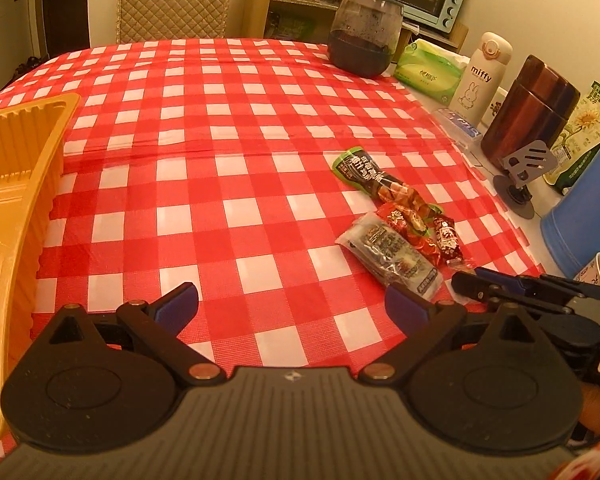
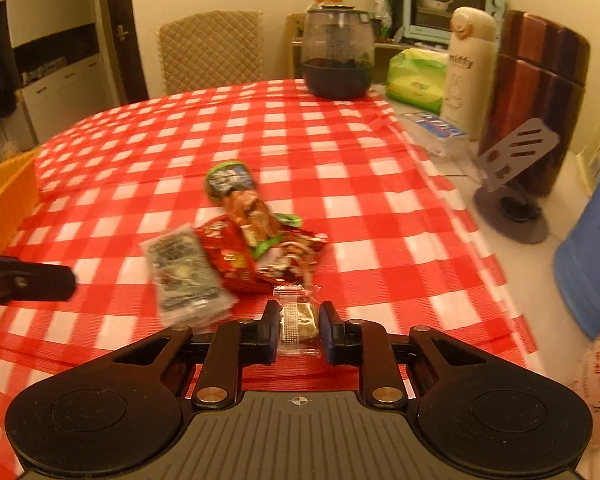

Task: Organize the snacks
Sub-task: 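Grasp the grey printed packet with the left gripper while the right grasps a clear packet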

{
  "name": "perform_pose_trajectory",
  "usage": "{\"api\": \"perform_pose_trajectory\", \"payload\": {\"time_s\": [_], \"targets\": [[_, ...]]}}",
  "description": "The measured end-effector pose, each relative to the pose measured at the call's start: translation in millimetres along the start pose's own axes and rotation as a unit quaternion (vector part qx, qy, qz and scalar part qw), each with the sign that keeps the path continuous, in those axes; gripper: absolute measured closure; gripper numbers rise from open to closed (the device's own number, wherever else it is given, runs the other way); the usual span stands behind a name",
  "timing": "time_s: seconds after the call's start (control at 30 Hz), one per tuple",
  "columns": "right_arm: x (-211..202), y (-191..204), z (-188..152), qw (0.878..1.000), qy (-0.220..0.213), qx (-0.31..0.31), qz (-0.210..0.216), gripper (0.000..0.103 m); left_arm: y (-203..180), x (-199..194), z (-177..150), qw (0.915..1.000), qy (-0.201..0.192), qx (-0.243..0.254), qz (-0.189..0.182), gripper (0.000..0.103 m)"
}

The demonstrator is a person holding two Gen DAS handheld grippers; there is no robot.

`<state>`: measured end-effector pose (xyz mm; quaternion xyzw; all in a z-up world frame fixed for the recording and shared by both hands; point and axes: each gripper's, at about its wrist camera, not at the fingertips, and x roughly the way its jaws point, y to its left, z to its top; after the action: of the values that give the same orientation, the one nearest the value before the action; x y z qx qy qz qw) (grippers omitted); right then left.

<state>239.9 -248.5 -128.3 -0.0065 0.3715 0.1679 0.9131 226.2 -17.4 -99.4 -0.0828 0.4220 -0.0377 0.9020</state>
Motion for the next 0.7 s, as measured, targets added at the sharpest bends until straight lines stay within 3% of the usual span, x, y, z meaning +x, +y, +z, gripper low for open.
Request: {"api": "perform_pose_trajectory", "payload": {"time_s": [0.3, 0.43, 0.5, 0.57, 0.7], "targets": [[-8.7, 33.2, -6.9, 0.996, 0.005, -0.047, 0.079, 0.082, -3.6, 11.4, -1.2, 0.9998, 0.010, 0.014, -0.010, 0.004], [-15.8, 25.4, -9.2, 0.998, -0.004, -0.028, 0.055, 0.082, -15.4, 19.8, 2.7, 0.9992, -0.003, 0.025, -0.032, 0.006], [-19.3, 17.2, -10.1, 0.999, -0.008, -0.015, 0.038, 0.082, -24.2, 24.9, 5.4, 0.9985, -0.014, 0.031, -0.041, 0.013], [-23.0, 9.1, -10.9, 1.000, -0.011, -0.003, 0.024, 0.082, -33.6, 32.6, 8.4, 0.9980, -0.017, 0.038, -0.048, 0.028], [-27.4, -3.8, -13.3, 1.000, -0.015, 0.017, 0.000, 0.082, -51.0, 47.2, 10.7, 0.9967, -0.018, 0.053, -0.058, 0.034]]}}
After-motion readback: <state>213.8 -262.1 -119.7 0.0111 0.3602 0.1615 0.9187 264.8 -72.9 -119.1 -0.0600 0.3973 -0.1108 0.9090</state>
